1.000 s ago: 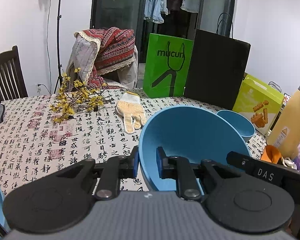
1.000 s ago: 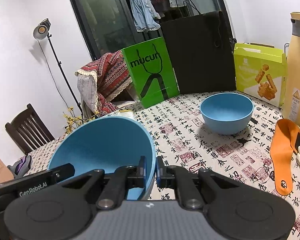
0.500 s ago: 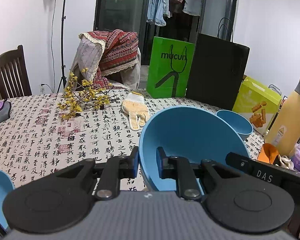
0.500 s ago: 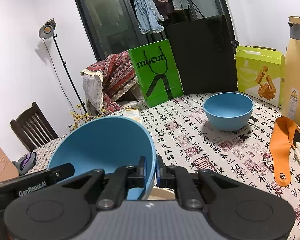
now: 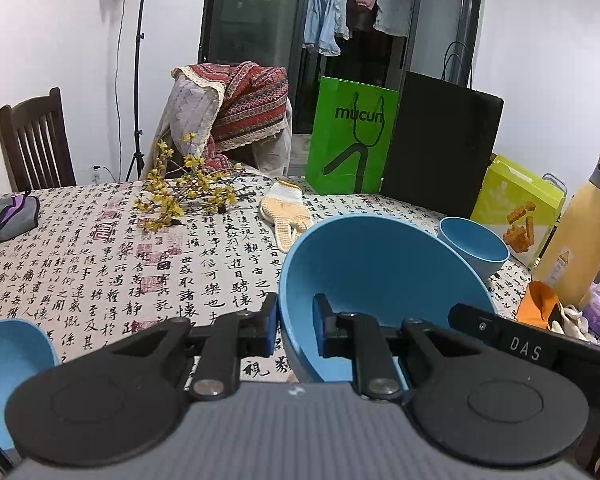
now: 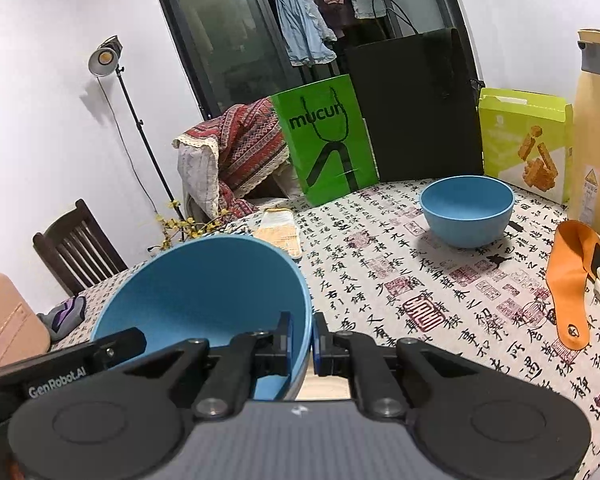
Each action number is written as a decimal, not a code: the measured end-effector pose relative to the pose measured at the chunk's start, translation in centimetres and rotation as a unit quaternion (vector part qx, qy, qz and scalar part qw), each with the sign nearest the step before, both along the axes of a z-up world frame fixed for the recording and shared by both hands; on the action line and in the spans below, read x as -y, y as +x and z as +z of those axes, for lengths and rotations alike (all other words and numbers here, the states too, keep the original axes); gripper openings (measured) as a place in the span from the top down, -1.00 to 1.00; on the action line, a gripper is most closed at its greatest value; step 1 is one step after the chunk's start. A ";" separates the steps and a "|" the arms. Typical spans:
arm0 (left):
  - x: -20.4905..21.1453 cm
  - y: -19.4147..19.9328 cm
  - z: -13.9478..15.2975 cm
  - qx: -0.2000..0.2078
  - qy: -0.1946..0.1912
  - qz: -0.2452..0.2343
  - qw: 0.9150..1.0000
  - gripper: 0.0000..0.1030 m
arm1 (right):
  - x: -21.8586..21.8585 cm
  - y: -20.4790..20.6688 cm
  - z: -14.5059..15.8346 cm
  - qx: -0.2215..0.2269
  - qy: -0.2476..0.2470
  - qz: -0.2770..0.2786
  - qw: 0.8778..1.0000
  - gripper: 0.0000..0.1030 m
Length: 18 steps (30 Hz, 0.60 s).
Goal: Organize plates and bowls
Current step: 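Carry the held blue bowl past the cream plate stack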
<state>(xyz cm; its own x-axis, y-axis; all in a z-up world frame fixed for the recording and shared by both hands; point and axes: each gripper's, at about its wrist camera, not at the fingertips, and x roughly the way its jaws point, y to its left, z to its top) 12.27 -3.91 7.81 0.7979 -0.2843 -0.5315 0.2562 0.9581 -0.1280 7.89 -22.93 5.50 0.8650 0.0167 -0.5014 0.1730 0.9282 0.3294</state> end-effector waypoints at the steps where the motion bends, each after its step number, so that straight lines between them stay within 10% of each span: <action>1: -0.2 -0.1 0.0 0.000 0.000 0.001 1.000 0.65 | -0.2 -0.1 0.0 0.000 -0.001 0.000 1.000 0.82; 18: -2.4 -1.6 -0.6 0.003 -0.003 0.007 1.000 0.65 | -1.9 -1.3 -0.6 0.003 0.009 0.010 1.000 0.82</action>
<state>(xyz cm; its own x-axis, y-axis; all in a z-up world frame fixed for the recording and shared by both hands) 10.71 -1.50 7.24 0.8046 -0.2767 -0.5254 0.2441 0.9607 -0.1322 6.56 -20.98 4.86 0.8679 0.0422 -0.4950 0.1527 0.9254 0.3467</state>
